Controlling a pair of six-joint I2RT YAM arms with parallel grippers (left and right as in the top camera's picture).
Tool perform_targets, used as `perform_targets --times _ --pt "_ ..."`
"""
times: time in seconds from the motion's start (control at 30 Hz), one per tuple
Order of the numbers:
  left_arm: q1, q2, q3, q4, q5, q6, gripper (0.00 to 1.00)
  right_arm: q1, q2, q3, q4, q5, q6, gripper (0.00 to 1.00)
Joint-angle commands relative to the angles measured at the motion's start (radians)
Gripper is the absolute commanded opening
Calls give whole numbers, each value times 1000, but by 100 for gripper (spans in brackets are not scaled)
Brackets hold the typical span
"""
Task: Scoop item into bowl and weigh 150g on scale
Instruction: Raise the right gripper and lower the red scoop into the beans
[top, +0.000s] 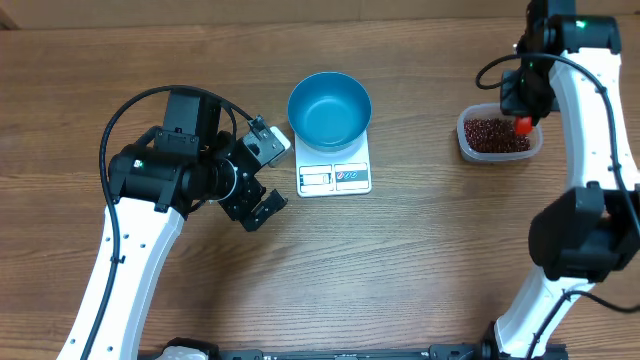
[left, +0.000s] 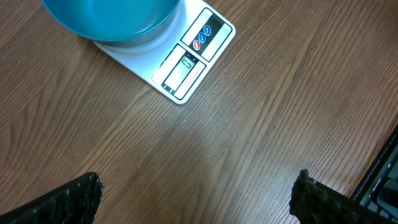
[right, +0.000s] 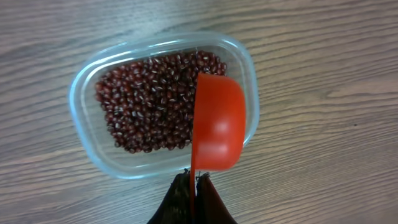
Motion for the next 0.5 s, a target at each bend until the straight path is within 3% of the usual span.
perform_targets --times 0.0,0.47 --pt "6 -16 -3 3 0 -18 100 -5 35 21 3 35 -8 4" --pt "6 -16 -3 3 0 -18 100 -7 63 -18 63 87 -9 4"
